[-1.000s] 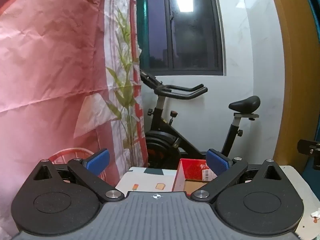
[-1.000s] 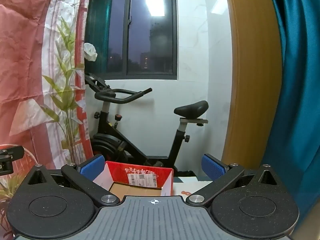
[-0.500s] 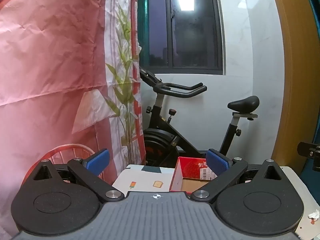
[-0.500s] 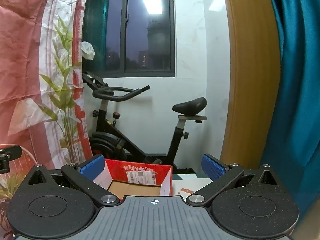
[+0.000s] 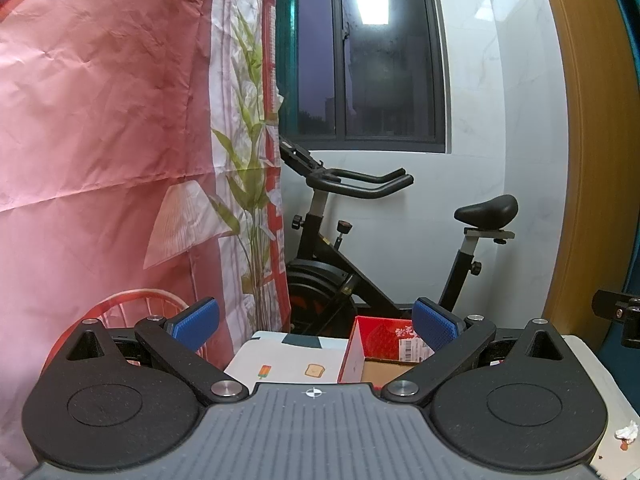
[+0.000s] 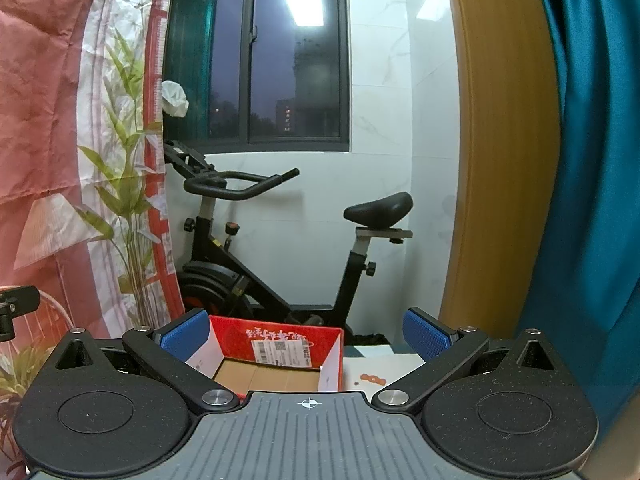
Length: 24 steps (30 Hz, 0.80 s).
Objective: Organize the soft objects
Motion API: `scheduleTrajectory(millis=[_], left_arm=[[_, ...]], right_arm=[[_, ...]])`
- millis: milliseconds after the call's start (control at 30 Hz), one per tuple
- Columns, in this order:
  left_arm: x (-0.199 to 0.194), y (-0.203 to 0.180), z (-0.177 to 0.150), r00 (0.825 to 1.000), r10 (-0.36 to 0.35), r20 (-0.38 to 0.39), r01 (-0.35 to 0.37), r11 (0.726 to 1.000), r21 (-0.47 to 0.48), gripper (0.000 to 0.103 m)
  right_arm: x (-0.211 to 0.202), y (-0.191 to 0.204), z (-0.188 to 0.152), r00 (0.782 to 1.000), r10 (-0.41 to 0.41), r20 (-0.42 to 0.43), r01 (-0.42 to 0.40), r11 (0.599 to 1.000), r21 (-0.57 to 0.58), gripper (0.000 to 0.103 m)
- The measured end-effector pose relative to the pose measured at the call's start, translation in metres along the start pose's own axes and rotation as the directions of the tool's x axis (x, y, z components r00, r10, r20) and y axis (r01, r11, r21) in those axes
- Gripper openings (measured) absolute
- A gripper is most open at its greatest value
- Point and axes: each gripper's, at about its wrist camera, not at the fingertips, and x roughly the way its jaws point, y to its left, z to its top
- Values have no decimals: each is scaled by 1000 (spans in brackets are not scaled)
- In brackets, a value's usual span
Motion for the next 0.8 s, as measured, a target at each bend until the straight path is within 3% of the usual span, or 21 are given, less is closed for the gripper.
scheduleTrajectory(millis=[800], left_arm=[[-2, 0, 1, 1000, -2, 8, 3, 1000, -3, 103]], right_arm=[[2, 0, -2, 1000, 0, -2, 0, 1000, -1, 103]])
